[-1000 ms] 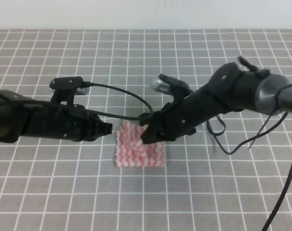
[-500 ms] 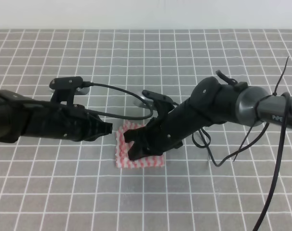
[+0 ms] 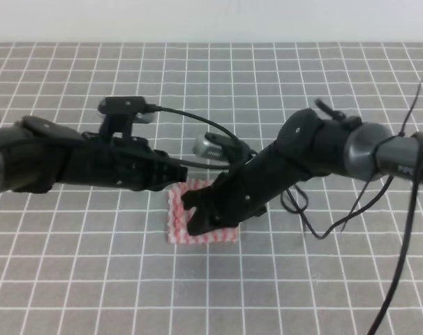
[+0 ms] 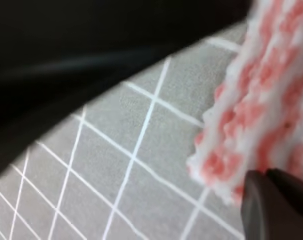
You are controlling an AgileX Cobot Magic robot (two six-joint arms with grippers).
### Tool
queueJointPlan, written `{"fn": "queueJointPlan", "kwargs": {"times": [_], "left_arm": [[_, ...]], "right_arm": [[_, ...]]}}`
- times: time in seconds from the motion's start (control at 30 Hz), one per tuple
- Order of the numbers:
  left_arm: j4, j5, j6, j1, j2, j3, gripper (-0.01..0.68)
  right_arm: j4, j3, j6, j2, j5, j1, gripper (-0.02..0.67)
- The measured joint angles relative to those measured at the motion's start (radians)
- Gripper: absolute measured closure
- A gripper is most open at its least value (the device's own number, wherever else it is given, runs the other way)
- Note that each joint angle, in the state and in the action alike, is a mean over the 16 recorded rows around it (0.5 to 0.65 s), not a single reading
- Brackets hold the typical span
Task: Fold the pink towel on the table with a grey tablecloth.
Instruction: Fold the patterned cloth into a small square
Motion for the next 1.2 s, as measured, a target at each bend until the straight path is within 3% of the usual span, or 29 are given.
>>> {"fn": "queueJointPlan", "kwargs": {"times": [0.37, 0.9, 1.2], "left_arm": [[0.026, 0.011, -0.022, -0.037, 0.079, -0.072, 0.675], [0.314, -0.016, -0.221, -0.056, 0.130, -0.096, 0.675], [0.353, -0.014, -0.242, -0.056, 0.091, -0.096, 0.675]], "right_arm": [[-0.103, 0.001, 0.054, -0.034, -0.004, -0.039, 0.664], [-0.150, 0.000, 0.072, -0.033, -0.031, -0.045, 0.664], [-0.176, -0.001, 0.090, -0.032, -0.033, -0.055, 0.664]]}}
